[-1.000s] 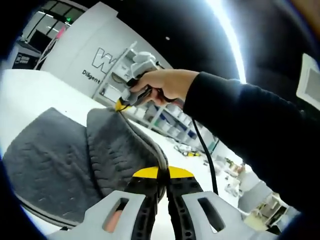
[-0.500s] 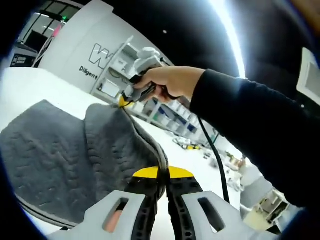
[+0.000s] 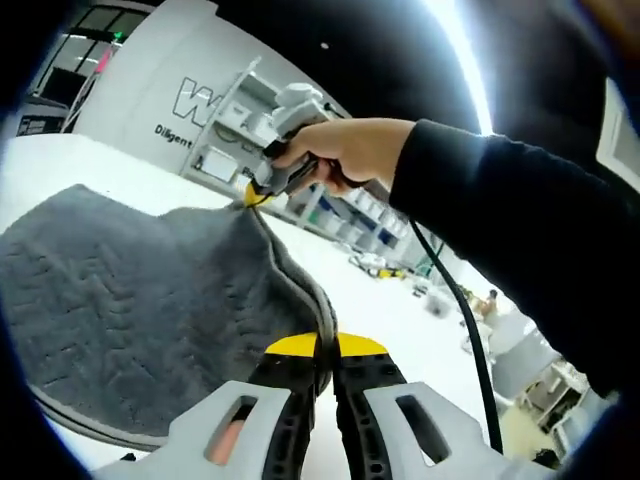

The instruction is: Open the folded towel by lifting each exposed corner and separating the folded layers until the towel lies flat within the target outline without major curled edges

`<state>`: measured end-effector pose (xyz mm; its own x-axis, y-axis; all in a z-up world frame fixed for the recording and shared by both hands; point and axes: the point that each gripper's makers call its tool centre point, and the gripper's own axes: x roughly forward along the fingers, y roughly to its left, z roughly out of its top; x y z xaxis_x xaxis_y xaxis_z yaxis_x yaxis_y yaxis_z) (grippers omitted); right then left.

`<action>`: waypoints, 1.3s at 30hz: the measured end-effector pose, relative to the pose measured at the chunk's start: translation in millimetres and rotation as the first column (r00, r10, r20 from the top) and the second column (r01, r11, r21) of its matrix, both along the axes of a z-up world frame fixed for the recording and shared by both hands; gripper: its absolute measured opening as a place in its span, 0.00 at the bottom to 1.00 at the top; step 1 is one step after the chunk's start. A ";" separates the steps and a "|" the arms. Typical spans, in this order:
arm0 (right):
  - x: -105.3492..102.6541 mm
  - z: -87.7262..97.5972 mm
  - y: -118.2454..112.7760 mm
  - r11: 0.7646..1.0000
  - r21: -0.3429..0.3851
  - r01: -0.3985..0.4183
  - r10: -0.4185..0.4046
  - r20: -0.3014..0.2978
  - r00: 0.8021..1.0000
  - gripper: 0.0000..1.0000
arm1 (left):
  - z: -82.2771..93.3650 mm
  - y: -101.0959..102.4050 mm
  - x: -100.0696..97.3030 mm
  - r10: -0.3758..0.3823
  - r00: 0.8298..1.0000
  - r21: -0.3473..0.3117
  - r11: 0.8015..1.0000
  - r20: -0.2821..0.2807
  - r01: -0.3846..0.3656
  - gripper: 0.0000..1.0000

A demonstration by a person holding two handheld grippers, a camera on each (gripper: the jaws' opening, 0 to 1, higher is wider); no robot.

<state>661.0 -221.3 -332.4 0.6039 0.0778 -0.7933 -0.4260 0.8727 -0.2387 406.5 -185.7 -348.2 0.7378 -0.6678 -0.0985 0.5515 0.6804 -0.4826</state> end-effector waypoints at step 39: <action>-6.7 -88.5 -28.5 0.999 -0.028 -0.019 0.018 -0.056 0.998 0.00 | -47.9 -34.8 -9.9 -0.105 0.982 0.128 0.984 -0.154 0.126 0.08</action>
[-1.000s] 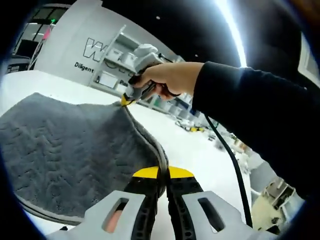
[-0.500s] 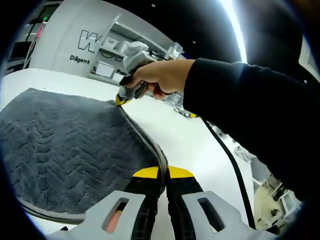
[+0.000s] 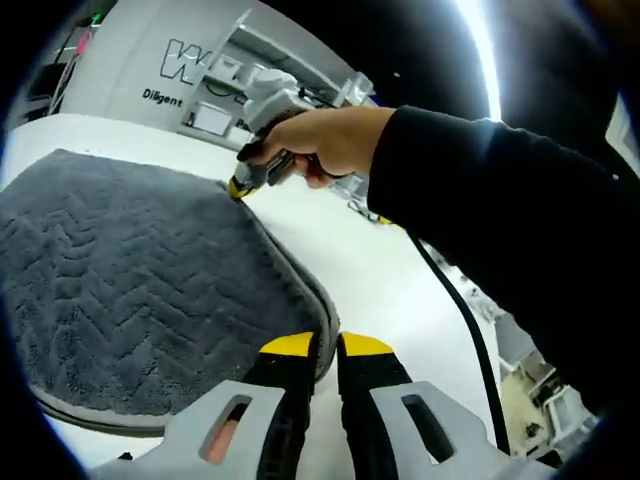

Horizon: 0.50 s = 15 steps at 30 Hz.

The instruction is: Open the folded towel by lifting each exposed corner and separating the folded layers until the towel lies flat within the target outline without major curled edges

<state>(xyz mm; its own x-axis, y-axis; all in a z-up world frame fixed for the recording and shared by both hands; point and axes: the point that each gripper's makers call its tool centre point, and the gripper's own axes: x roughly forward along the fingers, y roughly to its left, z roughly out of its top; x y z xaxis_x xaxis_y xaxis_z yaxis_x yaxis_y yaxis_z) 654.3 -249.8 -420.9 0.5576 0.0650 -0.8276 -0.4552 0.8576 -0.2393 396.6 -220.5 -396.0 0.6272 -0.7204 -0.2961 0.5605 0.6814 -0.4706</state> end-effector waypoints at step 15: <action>6.5 13.4 -5.3 0.990 -0.092 -0.111 0.118 0.075 0.990 0.30 | 30.6 25.5 13.5 -0.025 0.976 0.139 0.990 0.215 -0.005 0.41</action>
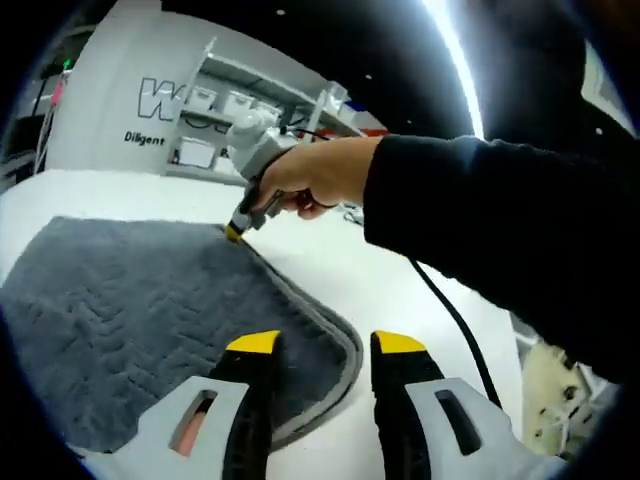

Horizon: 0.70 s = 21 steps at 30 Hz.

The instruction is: Open the folded towel by lifting each exposed corner and separating the folded layers until the towel lies flat within the target outline without major curled edges

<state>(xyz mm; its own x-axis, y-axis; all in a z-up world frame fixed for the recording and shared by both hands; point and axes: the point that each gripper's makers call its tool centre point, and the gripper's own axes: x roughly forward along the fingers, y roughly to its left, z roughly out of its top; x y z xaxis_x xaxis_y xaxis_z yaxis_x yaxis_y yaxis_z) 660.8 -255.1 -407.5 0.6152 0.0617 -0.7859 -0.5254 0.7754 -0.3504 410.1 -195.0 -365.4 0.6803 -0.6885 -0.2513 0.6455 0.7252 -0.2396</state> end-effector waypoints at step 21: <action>23.9 108.8 14.1 0.994 0.016 -0.110 0.099 0.330 0.939 0.99 | 6.6 35.3 18.1 -0.033 0.936 0.444 0.886 0.350 -0.134 0.97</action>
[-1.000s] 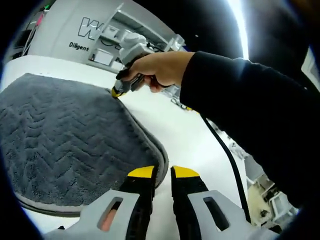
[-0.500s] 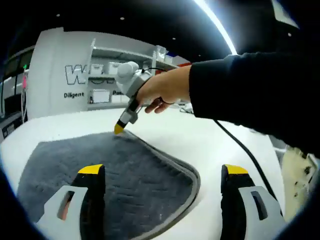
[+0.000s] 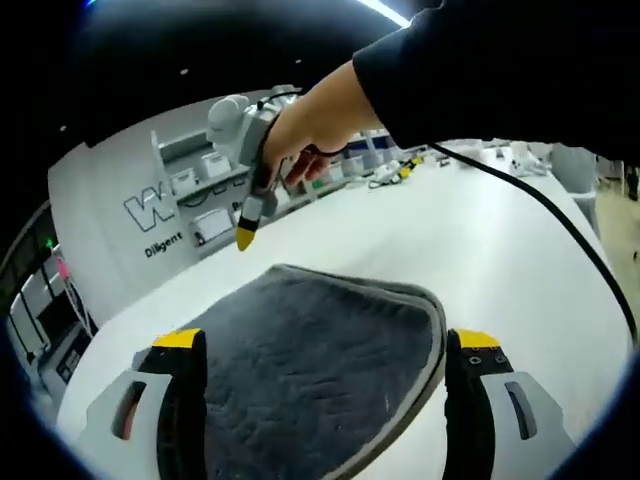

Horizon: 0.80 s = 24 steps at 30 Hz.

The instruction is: Open the folded towel by lifting each exposed corner and separating the folded layers until the towel lies flat within the target outline without major curled edges

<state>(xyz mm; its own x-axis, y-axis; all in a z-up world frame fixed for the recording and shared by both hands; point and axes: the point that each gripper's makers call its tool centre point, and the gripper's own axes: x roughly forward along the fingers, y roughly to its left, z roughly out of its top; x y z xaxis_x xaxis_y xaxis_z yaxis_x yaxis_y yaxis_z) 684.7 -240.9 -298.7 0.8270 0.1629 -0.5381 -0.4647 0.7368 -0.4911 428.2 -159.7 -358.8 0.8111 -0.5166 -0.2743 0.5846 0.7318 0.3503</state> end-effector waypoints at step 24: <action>-20.4 -34.2 3.3 0.997 0.073 0.006 -0.002 -0.050 0.999 0.88 | -4.4 -11.5 -9.8 -0.034 0.989 0.189 0.982 0.142 0.007 0.94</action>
